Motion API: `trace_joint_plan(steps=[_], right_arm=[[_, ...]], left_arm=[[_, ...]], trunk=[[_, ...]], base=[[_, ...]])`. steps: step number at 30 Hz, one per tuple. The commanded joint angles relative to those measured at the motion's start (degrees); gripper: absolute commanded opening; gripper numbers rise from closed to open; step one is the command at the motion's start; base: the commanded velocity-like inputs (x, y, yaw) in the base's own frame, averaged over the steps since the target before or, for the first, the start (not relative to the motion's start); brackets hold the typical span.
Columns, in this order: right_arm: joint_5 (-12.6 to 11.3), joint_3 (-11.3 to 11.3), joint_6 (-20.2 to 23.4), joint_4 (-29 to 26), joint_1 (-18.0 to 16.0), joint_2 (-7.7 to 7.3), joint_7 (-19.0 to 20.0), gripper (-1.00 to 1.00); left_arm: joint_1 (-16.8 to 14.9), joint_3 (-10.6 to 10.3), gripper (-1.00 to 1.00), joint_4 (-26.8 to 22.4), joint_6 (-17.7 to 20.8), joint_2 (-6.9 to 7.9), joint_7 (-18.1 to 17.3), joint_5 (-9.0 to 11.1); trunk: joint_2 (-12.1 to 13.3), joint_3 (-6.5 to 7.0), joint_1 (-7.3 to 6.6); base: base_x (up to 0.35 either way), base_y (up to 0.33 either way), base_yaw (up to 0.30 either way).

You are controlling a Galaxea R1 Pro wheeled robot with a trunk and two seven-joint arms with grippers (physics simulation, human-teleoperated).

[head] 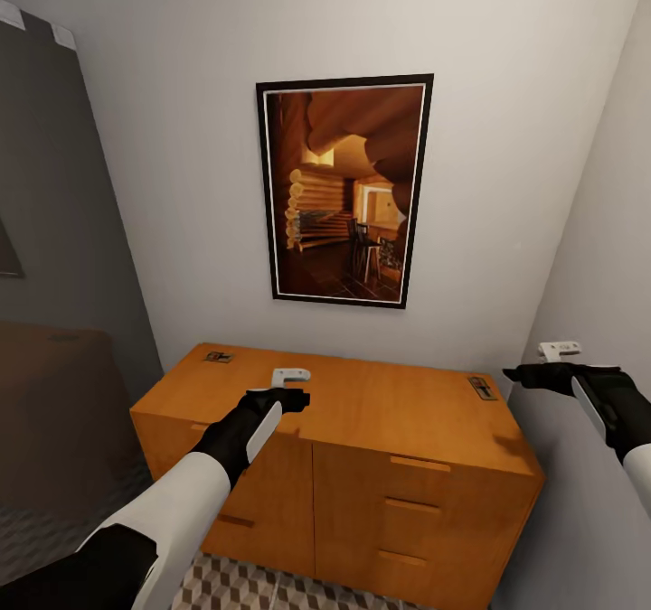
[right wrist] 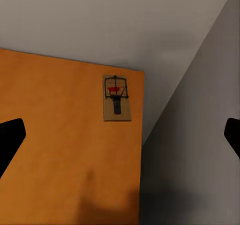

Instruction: Take the four mousetraps from the cabinet in the bathroom and place them on the bathroom floor. Make sure all four end up on the same floor surface, and ensure that at least two of them are either under or directly next to the same bathroom sink.

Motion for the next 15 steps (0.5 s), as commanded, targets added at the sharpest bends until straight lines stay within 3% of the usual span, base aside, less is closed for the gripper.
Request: trace_joint_plan(steps=[1, 15], right_arm=[[-0.06, -0.03, 0.31, -0.08, 0.0, -0.04, 0.16, 1.0], [-1.23, -0.04, 0.29, -0.1, 0.0, 0.1, 0.32, 1.0]], left_arm=[[-0.02, -0.2, 1.0, -0.05, 0.18, 0.0, 0.49, 0.61], [-0.04, -0.22, 1.0, -0.04, 0.18, 0.0, 0.49, 0.61]], trunk=[[-0.05, -0.03, 0.02], [-0.05, -0.03, 0.02]], base=[[0.0, 0.0, 0.0], [0.0, 0.0, 0.0]])
